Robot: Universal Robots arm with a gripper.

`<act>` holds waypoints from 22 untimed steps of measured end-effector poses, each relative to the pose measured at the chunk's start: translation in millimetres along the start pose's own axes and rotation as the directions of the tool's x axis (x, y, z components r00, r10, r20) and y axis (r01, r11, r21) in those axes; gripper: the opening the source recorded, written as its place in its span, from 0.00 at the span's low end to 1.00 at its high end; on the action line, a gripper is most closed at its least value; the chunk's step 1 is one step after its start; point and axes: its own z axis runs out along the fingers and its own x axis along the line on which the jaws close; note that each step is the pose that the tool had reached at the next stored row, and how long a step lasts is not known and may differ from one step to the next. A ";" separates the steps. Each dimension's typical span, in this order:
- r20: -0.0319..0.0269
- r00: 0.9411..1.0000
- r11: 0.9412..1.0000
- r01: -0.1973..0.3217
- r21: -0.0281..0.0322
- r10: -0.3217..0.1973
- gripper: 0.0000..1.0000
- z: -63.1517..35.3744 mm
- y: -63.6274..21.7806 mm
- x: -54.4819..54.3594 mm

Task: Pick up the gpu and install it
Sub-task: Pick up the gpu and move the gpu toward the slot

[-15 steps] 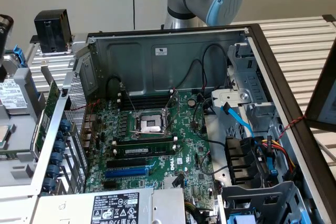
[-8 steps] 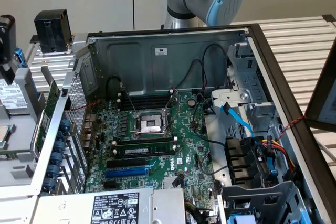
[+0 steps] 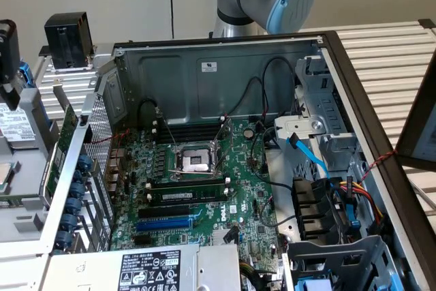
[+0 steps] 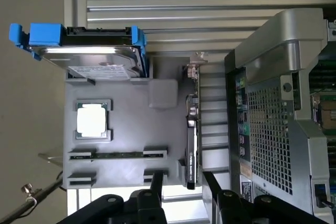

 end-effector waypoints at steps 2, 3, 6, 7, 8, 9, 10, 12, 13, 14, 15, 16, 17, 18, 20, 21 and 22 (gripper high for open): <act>0.002 1.000 1.000 -0.002 -0.005 0.002 0.43 1.9 -0.2 0.6; 0.002 1.000 1.000 -0.004 -0.007 0.005 0.43 3.3 -0.3 0.7; 0.003 1.000 1.000 -0.013 -0.012 0.013 0.43 7.6 -0.8 1.1; 0.003 1.000 1.000 -0.017 -0.014 0.017 0.43 9.4 -1.0 1.2; 0.003 1.000 1.000 -0.020 -0.015 0.021 0.43 11.1 -1.3 1.3; 0.004 1.000 1.000 -0.024 -0.017 0.024 0.43 12.9 -1.6 1.4; 0.004 1.000 0.999 -0.027 -0.019 0.027 0.43 14.3 -2.0 1.4; 0.004 0.999 0.999 -0.035 -0.033 0.035 0.43 17.3 -3.1 0.0; 0.003 0.999 0.999 -0.037 -0.039 0.037 0.43 18.1 -3.4 -0.6; 0.003 0.999 0.998 -0.039 -0.049 0.039 0.43 19.9 -3.9 -3.0; 0.003 0.999 0.998 -0.039 -0.052 0.040 0.43 21.1 -4.2 -4.6; 0.003 0.999 0.998 -0.040 -0.054 0.040 0.43 22.7 -4.2 -6.8; 0.003 0.999 0.998 -0.040 -0.054 0.040 0.43 24.1 -4.2 -9.3; 0.003 0.999 0.998 -0.040 -0.054 0.040 0.43 25.4 -4.1 -11.0; 0.003 0.999 0.998 -0.040 -0.054 0.040 0.43 29.0 -3.6 -12.1; 0.003 0.999 0.998 -0.040 -0.054 0.040 0.43 30.7 -2.8 -12.0; 0.003 0.999 0.998 -0.039 -0.054 0.040 0.43 32.6 -1.8 -11.8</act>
